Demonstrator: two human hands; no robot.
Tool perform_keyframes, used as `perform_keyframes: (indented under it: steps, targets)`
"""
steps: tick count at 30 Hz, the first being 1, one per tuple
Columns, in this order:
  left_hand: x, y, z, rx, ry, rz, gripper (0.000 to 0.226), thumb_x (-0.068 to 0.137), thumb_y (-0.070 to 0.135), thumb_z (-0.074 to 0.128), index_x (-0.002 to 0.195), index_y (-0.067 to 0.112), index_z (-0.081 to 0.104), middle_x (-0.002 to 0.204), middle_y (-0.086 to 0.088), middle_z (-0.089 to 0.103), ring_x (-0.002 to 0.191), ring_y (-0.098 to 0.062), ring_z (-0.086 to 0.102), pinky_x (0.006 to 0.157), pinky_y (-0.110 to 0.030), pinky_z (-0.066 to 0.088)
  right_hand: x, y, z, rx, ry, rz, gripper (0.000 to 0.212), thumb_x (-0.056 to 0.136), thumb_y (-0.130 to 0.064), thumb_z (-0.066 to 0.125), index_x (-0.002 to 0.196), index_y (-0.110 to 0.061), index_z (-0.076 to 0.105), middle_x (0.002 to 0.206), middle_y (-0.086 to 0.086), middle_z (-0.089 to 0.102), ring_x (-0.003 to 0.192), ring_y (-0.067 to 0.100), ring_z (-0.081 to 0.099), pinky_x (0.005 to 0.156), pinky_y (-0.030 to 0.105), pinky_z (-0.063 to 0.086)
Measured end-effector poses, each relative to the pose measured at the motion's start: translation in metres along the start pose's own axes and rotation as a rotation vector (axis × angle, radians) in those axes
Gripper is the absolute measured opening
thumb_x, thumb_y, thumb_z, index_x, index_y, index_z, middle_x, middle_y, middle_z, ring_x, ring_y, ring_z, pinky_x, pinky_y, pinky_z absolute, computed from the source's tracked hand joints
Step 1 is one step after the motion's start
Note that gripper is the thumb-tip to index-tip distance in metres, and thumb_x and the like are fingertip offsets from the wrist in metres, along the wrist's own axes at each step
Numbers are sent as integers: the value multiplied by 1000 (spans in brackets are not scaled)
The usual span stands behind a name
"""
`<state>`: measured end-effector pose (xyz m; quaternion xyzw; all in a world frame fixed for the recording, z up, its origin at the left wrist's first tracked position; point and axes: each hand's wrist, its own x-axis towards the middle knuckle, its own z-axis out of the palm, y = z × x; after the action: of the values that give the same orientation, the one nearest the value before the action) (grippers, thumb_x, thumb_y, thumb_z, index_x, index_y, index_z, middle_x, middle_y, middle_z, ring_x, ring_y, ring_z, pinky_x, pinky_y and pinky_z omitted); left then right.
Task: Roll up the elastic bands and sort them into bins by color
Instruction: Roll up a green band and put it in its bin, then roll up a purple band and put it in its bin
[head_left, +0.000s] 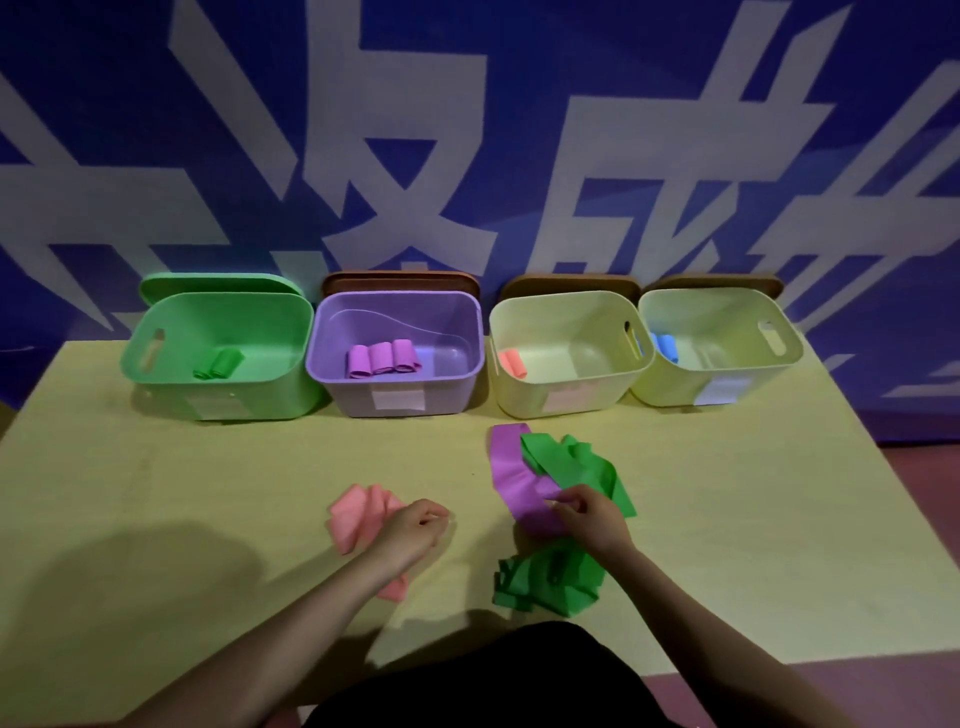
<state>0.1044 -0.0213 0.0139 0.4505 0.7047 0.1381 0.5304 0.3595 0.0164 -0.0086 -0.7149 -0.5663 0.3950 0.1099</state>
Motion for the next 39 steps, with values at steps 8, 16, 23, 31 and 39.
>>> perform_keyframes:
  steps: [8, 16, 23, 31, 39]
  targets:
    - [25, 32, 59, -345, -109, -252, 14, 97, 10, 49, 84, 16, 51, 70, -2, 46, 56, -12, 41, 45, -16, 38, 18, -7, -1, -206, -247, -102, 17, 89, -34, 63, 74, -27, 60, 82, -6, 63, 77, 11, 60, 70, 23, 44]
    - [46, 59, 62, -428, -73, -317, 29, 99, 30, 46, 101, 4, 58, 91, -13, 63, 74, -21, 59, 62, -24, 50, 38, -25, 2, 25, -404, -145, 25, 95, -15, 50, 73, -12, 62, 70, 7, 58, 65, 18, 54, 73, 36, 51]
    - [37, 97, 42, -864, -62, -233, 26, 97, 29, 48, 103, 8, 60, 95, -13, 64, 78, -19, 60, 65, -26, 51, 22, -51, -33, 563, -314, -300, 26, 94, -2, 50, 90, -20, 69, 87, 2, 66, 76, 11, 59, 72, 22, 47]
    - [-15, 156, 19, -927, 151, 265, 13, 94, 5, 51, 92, 8, 63, 87, -10, 65, 82, -21, 59, 75, -31, 46, -12, -69, -63, 687, -282, -457, 41, 87, -42, 63, 86, 0, 65, 76, -2, 62, 70, 11, 53, 66, 26, 41]
    - [-76, 196, 3, -505, 157, 642, 21, 89, -1, 59, 108, 8, 60, 98, -4, 67, 88, -6, 62, 80, -18, 49, -40, -106, -104, 776, -159, -669, 20, 84, -29, 63, 97, -15, 70, 85, -7, 72, 81, 5, 61, 74, 20, 48]
